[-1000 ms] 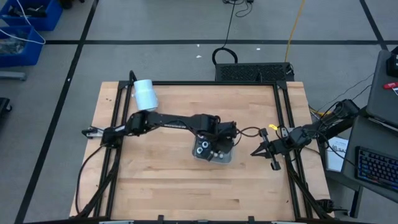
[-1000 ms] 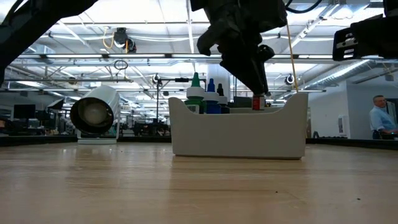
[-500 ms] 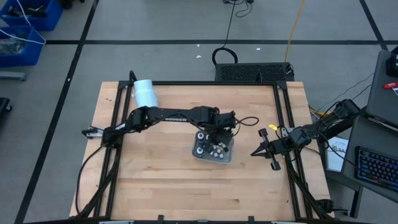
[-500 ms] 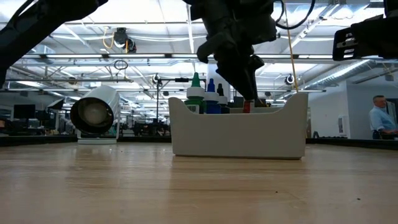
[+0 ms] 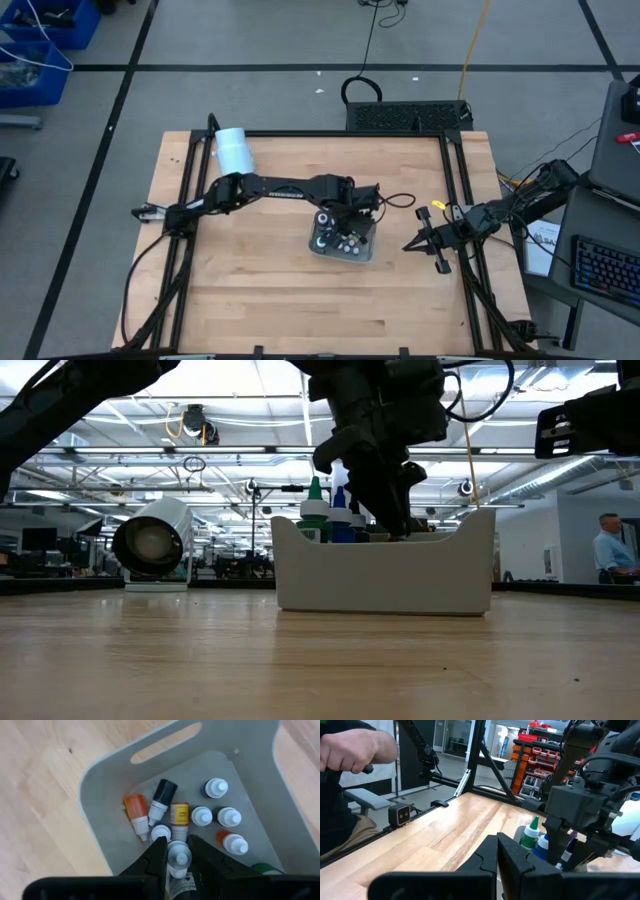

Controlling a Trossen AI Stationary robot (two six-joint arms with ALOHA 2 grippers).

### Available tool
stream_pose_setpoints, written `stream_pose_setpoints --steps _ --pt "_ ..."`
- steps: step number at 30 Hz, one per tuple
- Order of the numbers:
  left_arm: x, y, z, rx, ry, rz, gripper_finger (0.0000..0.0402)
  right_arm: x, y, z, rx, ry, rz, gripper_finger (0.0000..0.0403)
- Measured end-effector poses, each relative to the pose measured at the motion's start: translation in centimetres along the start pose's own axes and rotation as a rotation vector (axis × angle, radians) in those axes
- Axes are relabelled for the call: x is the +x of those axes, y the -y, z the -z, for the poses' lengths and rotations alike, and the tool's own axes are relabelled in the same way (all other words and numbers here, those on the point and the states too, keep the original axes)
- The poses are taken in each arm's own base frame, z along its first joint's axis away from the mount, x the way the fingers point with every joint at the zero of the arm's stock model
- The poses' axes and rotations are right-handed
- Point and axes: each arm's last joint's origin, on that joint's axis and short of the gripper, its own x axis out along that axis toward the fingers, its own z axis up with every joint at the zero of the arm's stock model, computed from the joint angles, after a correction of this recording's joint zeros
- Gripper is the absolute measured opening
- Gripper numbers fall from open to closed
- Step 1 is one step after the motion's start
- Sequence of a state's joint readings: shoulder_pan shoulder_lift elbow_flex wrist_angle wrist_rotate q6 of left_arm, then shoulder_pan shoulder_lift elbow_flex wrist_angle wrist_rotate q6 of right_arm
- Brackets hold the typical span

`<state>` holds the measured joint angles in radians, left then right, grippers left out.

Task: Pick & Place food coloring
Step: Put the small red food coloring bottle into the bin

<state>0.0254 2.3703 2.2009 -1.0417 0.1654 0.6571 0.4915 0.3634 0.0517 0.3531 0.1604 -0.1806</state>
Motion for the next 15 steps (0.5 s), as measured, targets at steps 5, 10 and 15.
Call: stream_pose_setpoints --steps 5,10,15 --pt "0.0 0.0 0.0 0.0 0.0 0.0 0.0071 0.0 0.0 0.0 0.0 0.0 0.0 0.0" --pt "1.1 0.1 0.4 0.002 -0.003 0.001 0.0071 0.0 0.0 0.0 0.0 0.0 0.0 0.0" --pt "1.7 0.2 0.9 -0.001 -0.02 -0.003 0.0071 0.0 0.0 0.0 0.0 0.0 0.0 0.0"
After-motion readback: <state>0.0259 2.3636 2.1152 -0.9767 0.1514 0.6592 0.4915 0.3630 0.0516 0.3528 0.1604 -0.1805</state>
